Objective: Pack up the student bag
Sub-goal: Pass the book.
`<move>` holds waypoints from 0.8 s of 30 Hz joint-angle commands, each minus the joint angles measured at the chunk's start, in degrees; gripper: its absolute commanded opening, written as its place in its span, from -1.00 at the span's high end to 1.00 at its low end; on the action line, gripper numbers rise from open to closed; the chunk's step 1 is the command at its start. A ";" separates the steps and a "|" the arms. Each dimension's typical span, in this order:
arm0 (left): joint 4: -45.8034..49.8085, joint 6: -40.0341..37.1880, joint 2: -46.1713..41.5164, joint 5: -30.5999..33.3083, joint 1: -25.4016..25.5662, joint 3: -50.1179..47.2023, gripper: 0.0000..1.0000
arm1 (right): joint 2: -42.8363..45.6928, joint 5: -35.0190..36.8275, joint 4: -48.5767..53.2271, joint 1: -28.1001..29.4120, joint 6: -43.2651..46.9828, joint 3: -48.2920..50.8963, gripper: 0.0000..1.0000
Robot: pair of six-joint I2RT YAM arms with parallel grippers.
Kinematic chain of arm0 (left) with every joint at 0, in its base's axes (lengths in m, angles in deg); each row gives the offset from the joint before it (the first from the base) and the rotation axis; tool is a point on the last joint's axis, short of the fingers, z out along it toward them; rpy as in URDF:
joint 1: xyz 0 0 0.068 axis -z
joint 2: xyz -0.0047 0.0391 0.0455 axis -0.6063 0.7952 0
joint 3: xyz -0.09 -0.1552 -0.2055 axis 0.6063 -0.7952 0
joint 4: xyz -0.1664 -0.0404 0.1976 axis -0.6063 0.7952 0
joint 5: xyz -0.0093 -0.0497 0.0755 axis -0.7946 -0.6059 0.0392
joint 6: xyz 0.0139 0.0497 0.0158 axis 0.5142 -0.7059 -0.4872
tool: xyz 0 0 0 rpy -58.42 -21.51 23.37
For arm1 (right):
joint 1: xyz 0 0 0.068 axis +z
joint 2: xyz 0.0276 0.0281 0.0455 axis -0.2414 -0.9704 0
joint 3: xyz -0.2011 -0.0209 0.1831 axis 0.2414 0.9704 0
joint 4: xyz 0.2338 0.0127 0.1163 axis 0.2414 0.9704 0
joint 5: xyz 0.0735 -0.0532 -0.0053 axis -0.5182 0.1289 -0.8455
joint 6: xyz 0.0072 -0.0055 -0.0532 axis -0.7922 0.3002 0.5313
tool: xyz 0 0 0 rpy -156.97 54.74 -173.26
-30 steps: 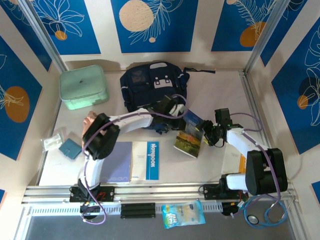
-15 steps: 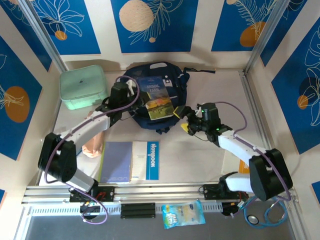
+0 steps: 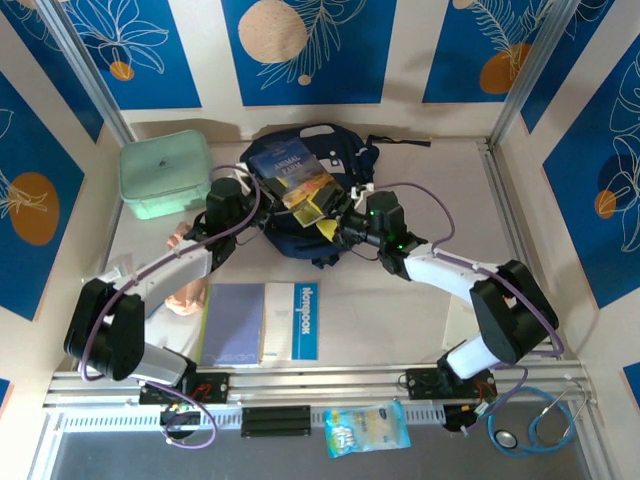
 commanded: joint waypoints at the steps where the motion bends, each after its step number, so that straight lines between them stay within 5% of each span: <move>1: -9.74 5.14 -2.23 1.62 -0.65 -0.23 1.00 | -1.46 3.53 -4.15 1.10 -0.09 -2.09 -0.79; 12: -9.74 5.54 -3.77 2.70 -0.73 -1.10 1.00 | -3.29 5.91 -12.20 0.19 1.51 -2.85 -0.21; 17: -8.81 3.93 -3.76 3.36 -0.73 -1.75 1.00 | -0.76 5.20 -9.08 -1.19 3.87 -2.25 0.42; 19: -6.69 1.86 -4.42 3.96 -0.69 -2.56 1.00 | 1.36 6.11 -4.99 -1.48 6.14 -1.76 0.51; 24: -0.56 -2.93 -6.46 3.67 -0.73 -5.89 0.06 | 6.62 4.74 3.17 -3.18 12.97 -1.35 0.75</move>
